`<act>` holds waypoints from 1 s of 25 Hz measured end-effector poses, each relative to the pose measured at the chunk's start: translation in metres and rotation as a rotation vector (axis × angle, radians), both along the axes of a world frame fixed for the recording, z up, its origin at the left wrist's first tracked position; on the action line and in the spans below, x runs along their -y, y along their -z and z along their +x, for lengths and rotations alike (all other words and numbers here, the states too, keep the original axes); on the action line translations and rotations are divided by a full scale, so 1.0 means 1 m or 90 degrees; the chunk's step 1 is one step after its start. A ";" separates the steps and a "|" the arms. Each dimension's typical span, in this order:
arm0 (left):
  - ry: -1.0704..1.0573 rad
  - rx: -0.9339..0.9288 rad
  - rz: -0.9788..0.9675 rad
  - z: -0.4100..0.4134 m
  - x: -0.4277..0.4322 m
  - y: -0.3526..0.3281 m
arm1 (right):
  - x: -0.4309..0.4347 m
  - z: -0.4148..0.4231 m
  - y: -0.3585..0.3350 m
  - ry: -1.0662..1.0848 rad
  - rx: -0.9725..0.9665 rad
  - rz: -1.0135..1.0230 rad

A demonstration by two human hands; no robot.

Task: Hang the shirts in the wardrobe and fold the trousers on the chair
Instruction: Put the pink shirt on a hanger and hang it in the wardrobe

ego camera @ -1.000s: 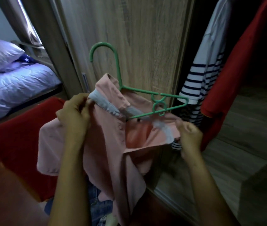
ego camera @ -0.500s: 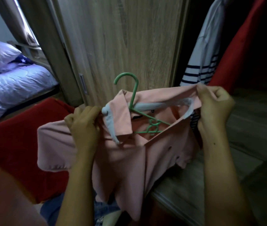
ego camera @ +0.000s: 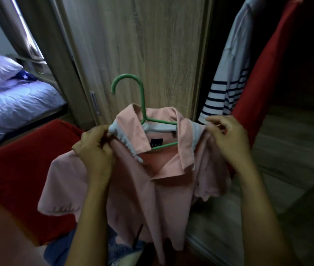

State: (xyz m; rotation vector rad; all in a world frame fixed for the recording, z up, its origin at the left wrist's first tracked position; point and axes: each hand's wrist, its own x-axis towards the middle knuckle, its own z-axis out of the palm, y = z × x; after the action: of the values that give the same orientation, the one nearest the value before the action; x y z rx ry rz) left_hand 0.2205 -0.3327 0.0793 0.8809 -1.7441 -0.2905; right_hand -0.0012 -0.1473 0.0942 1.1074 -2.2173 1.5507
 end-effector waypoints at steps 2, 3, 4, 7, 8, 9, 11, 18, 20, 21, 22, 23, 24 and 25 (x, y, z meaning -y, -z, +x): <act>0.037 -0.004 -0.006 0.000 -0.003 -0.004 | 0.003 -0.005 0.017 -0.010 -0.110 0.133; 0.054 0.000 -0.012 0.001 -0.004 -0.005 | 0.004 -0.006 0.022 -0.003 -0.141 0.155; 0.066 0.006 -0.017 0.001 -0.004 -0.006 | 0.004 -0.005 0.023 0.007 -0.180 0.150; 0.083 0.017 -0.026 0.004 -0.003 -0.006 | 0.005 0.001 0.021 -0.074 -0.200 0.074; 0.090 0.020 -0.025 0.005 -0.003 -0.006 | 0.005 0.005 0.018 -0.121 -0.180 0.058; 0.097 0.024 -0.022 0.005 -0.004 -0.006 | 0.008 0.010 0.017 -0.156 -0.167 0.050; 0.113 0.030 -0.015 0.002 -0.006 -0.005 | 0.015 0.019 0.017 -0.167 -0.160 0.046; 0.166 -0.069 0.085 0.014 0.018 0.002 | 0.022 0.027 0.023 -0.020 -0.206 -0.060; 0.129 -0.080 0.088 0.023 0.026 0.005 | 0.019 0.023 0.024 -0.022 -0.188 -0.081; 0.119 -0.079 0.085 0.025 0.028 0.006 | 0.020 0.024 0.024 -0.031 -0.180 -0.086; 0.117 -0.081 0.087 0.024 0.028 0.008 | 0.021 0.026 0.023 -0.046 -0.172 -0.088; 0.119 -0.078 0.094 0.023 0.029 0.009 | 0.024 0.028 0.023 -0.061 -0.166 -0.087; 0.122 -0.066 0.101 0.022 0.032 0.011 | 0.026 0.029 0.023 -0.074 -0.161 -0.083; 0.125 -0.045 0.110 0.023 0.034 0.014 | 0.027 0.030 0.025 -0.088 -0.158 -0.077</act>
State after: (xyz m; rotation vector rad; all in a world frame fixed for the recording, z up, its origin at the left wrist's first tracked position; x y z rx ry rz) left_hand 0.2431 -0.3665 0.0655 0.8126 -1.7598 -0.6031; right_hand 0.0286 -0.1744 0.0689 1.3579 -1.8969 1.4851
